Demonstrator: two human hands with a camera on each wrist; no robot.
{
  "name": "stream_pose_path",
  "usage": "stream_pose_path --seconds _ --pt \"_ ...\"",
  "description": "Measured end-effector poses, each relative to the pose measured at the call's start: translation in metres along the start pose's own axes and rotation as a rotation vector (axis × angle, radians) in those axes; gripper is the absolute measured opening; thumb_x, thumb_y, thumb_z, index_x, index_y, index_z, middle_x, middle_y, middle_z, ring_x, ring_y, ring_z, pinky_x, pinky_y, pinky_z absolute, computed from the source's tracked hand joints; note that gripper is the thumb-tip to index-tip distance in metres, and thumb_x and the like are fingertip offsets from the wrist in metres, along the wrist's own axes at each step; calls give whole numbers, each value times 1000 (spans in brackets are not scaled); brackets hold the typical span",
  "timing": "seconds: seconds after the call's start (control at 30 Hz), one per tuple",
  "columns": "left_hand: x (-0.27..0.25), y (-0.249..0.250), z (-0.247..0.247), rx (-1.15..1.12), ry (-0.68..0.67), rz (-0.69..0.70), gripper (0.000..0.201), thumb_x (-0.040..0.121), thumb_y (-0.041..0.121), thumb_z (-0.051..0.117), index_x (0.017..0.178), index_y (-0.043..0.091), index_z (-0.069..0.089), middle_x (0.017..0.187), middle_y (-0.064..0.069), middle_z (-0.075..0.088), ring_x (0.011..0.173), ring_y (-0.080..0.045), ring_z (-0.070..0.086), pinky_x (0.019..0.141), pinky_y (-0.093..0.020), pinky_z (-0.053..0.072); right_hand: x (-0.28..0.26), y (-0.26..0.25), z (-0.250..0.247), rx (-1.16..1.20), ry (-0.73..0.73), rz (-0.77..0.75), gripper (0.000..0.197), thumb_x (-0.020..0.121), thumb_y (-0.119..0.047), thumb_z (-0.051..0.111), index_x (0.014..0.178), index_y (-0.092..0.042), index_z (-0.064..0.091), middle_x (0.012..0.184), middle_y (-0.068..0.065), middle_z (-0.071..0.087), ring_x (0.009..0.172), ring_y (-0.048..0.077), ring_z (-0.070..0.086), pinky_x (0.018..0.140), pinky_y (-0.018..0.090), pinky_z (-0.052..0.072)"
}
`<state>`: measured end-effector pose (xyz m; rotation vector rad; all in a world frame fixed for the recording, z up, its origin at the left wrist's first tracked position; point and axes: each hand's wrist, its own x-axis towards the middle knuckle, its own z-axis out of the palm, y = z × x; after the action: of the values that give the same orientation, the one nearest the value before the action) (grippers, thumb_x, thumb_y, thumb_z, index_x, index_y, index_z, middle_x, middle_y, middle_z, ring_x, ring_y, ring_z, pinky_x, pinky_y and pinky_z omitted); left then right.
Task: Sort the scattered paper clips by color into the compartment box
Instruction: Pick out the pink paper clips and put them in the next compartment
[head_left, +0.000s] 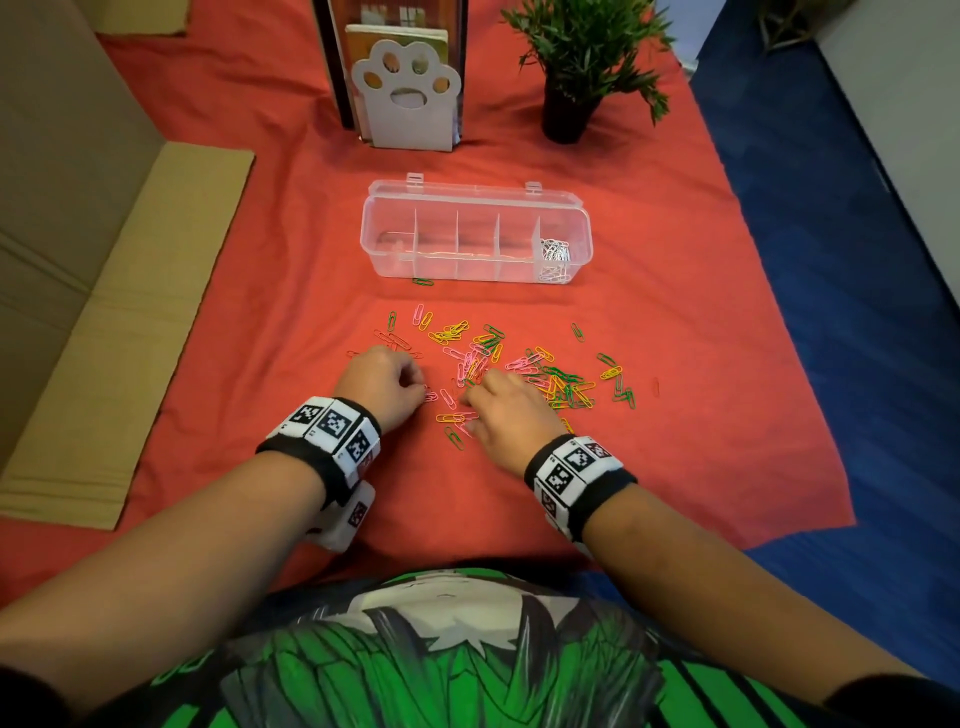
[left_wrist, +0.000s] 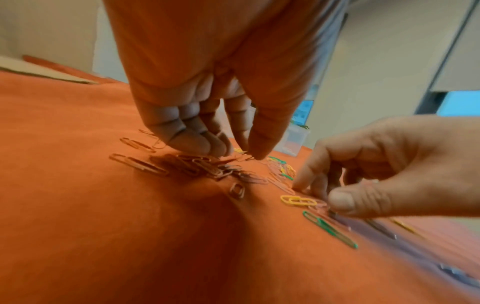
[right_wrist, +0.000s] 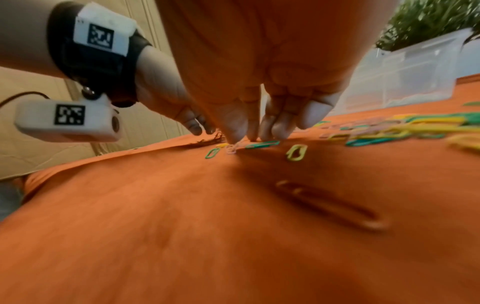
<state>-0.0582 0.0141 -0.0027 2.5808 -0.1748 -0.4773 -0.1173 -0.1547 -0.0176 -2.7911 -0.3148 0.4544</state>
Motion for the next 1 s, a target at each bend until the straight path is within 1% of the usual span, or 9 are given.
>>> stream_pose_path --seconds 0.1,0.27,0.43,0.5,0.57,0.7,0.77,0.87,1.0 --pt "2 1 -5 -98 52 -66 4 77 14 63 78 14 67 83 -7 70 82 -27 64 75 -29 46 10 -11 -2 -1 31 27 29 87 -31 54 108 -10 57 109 11 54 107 32 50 91 41 43" --pt "5 -5 -9 -224 20 -81 20 87 8 52 102 15 64 82 -6 63 77 -25 58 74 -30 45 26 -30 -4 -78 63 0 24 84 -9 52 108 -4 53 109 16 54 106 35 51 86 42 45" --pt "4 -4 -6 -482 -34 -253 33 84 -4 43 70 24 53 62 -1 54 54 -19 48 49 -21 41 29 -32 -5 -66 27 26 28 82 -4 48 110 -4 48 112 18 53 107 36 51 90 44 44" --pt "4 -4 -5 -497 -69 -264 35 82 -7 40 68 23 52 63 -1 53 55 -18 46 52 -23 38 26 -24 -6 -68 -2 58 33 79 -9 56 111 -4 48 113 17 54 108 35 52 92 44 45" --pt "4 -3 -3 -455 -111 -219 31 83 -4 43 70 21 55 70 0 55 66 -20 48 59 -24 36 22 -16 -7 -92 -4 65 32 79 -6 51 111 -4 48 113 17 54 108 35 52 92 44 44" --pt "-2 0 9 -51 -120 9 16 85 16 57 94 11 69 94 -11 56 94 -26 54 82 -26 39 14 1 -7 -80 31 104 26 83 -5 45 108 -5 52 110 16 54 106 36 52 89 43 44" --pt "-5 -1 16 106 -74 100 18 81 21 64 96 14 70 94 -11 54 95 -27 55 82 -27 41 13 10 -9 48 82 153 19 86 -10 46 101 -4 56 106 17 54 102 35 53 87 42 45" --pt "-4 -4 22 178 -31 166 16 79 18 64 93 12 69 95 -12 55 94 -30 57 84 -31 44 10 23 -15 381 105 253 7 82 -8 53 81 -13 57 93 9 58 91 28 56 80 30 42" --pt "0 -5 23 182 -45 190 12 82 17 60 90 10 67 94 -13 56 95 -32 56 85 -36 46 1 23 -19 920 17 390 28 87 -3 48 76 -28 52 66 -3 52 61 12 56 59 25 45"
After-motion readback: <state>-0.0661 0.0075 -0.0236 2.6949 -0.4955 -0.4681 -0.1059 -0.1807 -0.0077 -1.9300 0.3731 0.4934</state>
